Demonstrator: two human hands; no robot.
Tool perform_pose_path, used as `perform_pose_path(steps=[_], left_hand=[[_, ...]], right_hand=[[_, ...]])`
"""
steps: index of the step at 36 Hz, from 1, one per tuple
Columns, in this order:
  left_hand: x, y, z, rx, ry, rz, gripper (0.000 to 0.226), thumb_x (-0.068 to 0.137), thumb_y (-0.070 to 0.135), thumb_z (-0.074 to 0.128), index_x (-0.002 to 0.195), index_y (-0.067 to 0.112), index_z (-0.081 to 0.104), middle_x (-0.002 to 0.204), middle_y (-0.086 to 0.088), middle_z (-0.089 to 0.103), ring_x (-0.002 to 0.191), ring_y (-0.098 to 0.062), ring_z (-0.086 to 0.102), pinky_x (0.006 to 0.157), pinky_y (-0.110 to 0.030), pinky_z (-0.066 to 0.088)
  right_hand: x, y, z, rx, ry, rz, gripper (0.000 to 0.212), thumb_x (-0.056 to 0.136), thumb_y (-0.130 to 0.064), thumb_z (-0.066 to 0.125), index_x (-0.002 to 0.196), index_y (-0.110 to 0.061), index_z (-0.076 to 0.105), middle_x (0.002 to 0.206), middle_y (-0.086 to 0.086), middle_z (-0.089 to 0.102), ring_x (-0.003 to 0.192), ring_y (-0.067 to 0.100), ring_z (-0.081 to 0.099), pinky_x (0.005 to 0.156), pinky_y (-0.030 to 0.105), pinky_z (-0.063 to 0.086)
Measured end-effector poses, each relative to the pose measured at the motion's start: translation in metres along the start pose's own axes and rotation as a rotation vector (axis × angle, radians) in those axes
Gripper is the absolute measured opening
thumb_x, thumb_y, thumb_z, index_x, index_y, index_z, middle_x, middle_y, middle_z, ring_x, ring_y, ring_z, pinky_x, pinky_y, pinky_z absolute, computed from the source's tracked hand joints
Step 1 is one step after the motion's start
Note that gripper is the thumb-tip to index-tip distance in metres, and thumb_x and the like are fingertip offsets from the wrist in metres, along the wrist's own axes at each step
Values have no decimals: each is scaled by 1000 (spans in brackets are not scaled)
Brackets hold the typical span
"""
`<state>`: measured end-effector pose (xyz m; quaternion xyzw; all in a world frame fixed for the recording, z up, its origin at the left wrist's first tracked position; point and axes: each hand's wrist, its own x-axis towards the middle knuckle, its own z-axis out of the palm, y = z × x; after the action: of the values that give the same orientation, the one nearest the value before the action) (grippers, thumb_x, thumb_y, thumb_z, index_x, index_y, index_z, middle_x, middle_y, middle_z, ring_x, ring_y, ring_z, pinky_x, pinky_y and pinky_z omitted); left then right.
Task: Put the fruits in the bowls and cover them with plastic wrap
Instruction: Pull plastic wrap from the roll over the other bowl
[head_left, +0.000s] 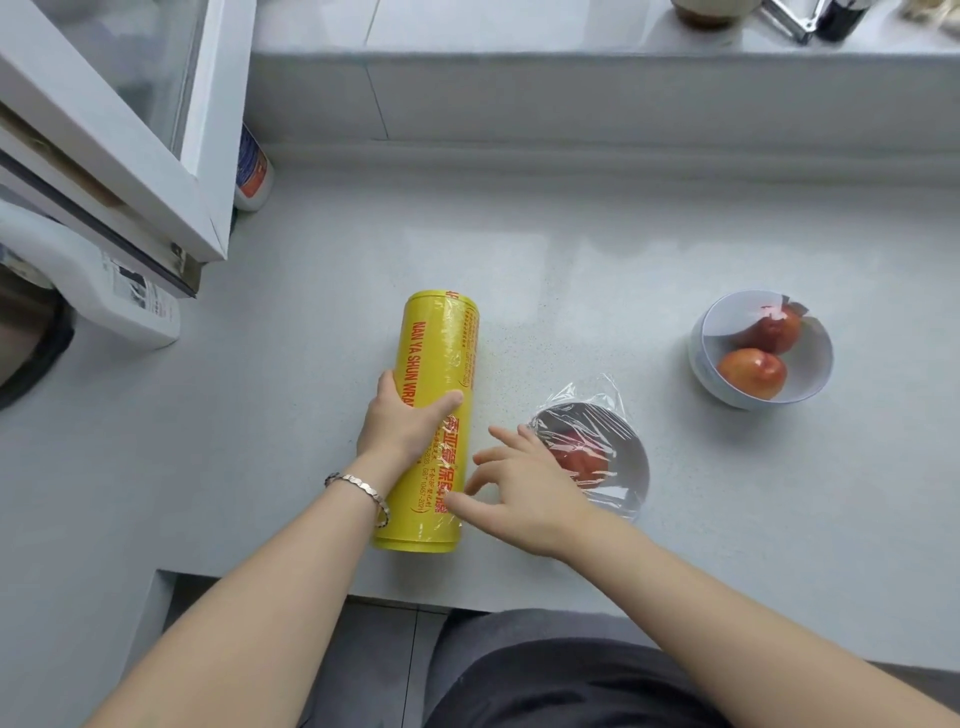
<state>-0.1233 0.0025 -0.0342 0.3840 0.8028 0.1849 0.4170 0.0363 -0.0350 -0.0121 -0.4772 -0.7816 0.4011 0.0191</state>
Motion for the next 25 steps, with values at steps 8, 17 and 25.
perform_pose_path(steps=[8, 17, 25], left_hand=[[1, -1, 1, 7, 6, -1, 85, 74, 56, 67, 140, 21, 26, 129, -6, 53, 107, -29, 58, 87, -48, 52], [2, -1, 1, 18, 13, 10, 84, 72, 57, 68, 137, 21, 30, 125, -5, 56, 104, -27, 59, 87, -48, 52], [3, -4, -3, -44, -9, 0, 80, 72, 55, 70, 136, 23, 33, 123, -4, 58, 101, -25, 61, 86, -47, 53]], right_hand=[[14, -14, 14, -96, -52, 11, 19, 80, -33, 58, 76, -17, 68, 118, 10, 59, 135, 25, 29, 117, 37, 1], [15, 4, 23, -208, -29, -101, 12, 69, -11, 62, 73, -9, 73, 113, 8, 67, 134, 25, 39, 117, 33, 6], [7, 22, 14, -218, 87, -140, 15, 54, -20, 79, 53, -14, 65, 103, 9, 71, 120, 36, 53, 107, 45, 24]])
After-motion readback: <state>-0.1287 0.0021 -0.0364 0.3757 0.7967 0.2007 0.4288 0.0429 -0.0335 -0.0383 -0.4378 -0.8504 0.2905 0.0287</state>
